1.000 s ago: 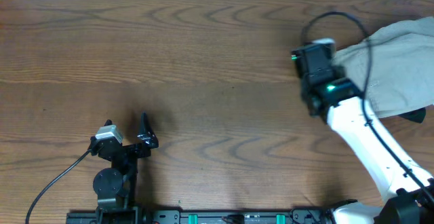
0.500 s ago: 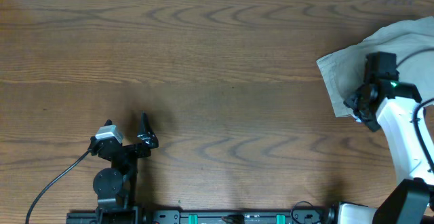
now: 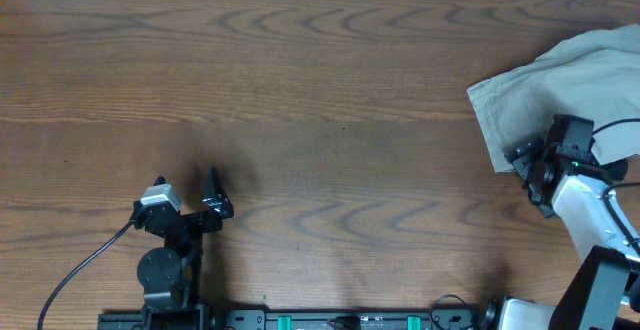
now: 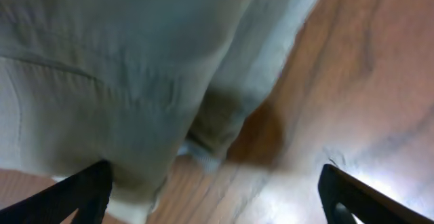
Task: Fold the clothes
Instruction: 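Grasp the trousers' edge with the right gripper and lift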
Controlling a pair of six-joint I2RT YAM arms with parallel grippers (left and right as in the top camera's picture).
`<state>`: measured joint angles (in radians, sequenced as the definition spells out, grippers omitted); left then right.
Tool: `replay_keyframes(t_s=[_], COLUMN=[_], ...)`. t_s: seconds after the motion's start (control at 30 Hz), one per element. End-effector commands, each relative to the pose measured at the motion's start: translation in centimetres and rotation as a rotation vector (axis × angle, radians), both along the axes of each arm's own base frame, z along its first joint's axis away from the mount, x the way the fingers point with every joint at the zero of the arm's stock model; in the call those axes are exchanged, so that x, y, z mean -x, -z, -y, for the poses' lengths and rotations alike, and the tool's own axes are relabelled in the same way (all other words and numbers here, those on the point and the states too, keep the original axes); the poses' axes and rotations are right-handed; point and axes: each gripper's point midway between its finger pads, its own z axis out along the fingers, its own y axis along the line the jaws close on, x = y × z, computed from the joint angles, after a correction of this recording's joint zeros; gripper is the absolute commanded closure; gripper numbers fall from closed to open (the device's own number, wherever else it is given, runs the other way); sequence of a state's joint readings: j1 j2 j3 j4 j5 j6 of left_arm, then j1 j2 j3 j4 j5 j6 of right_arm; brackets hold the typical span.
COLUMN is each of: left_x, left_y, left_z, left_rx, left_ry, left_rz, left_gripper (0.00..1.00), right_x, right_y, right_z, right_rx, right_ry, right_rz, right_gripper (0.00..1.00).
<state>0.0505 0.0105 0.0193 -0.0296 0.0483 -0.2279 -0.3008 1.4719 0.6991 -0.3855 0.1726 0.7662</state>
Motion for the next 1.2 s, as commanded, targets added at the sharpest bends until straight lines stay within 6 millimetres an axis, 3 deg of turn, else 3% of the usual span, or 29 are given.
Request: replay_keyframes(t_s=[0.0,0.23,0.43,0.73,1.07,1.1,1.17], left_x=[0.1,0.1,0.1,0.1,0.1,0.1,0.1], left_y=[1.5,1.6,1.6,1.6,1.6,1.6,1.6], left_z=[-0.3,-0.3,-0.3,-0.3,-0.3,-0.3,-0.3], left_rx=[-0.009,-0.009,-0.009,-0.009,-0.009,-0.009,-0.009], left_ry=[-0.014,-0.014,-0.014,-0.014,-0.014,-0.014,-0.014], left_rz=[-0.049,-0.049,-0.049,-0.049,-0.049,-0.05,-0.05], left_gripper=[0.02,0.02,0.02,0.02,0.02,0.02,0.02], right_x=[-0.3,-1.1,-1.7,-2.2,-3.2,-3.3,-3.7], right_y=[0.1,0.5,1.3,1.8,4.0,4.0,3.8], right_z=[0.4,0.6,-0.1,-0.1,0.0,-0.1,-0.4], right_rx=[0.038,0.075,0.062,0.079,0.096,0.098,0.094], right_ry=[-0.065,-0.096,-0.119,-0.123,-0.18,-0.189,-0.221], right_rz=[0.021,0.086,0.172,0.235,0.22,0.223,0.239], right_gripper=[0.02,0.02,0.07,0.25,0.25,0.27,0.48])
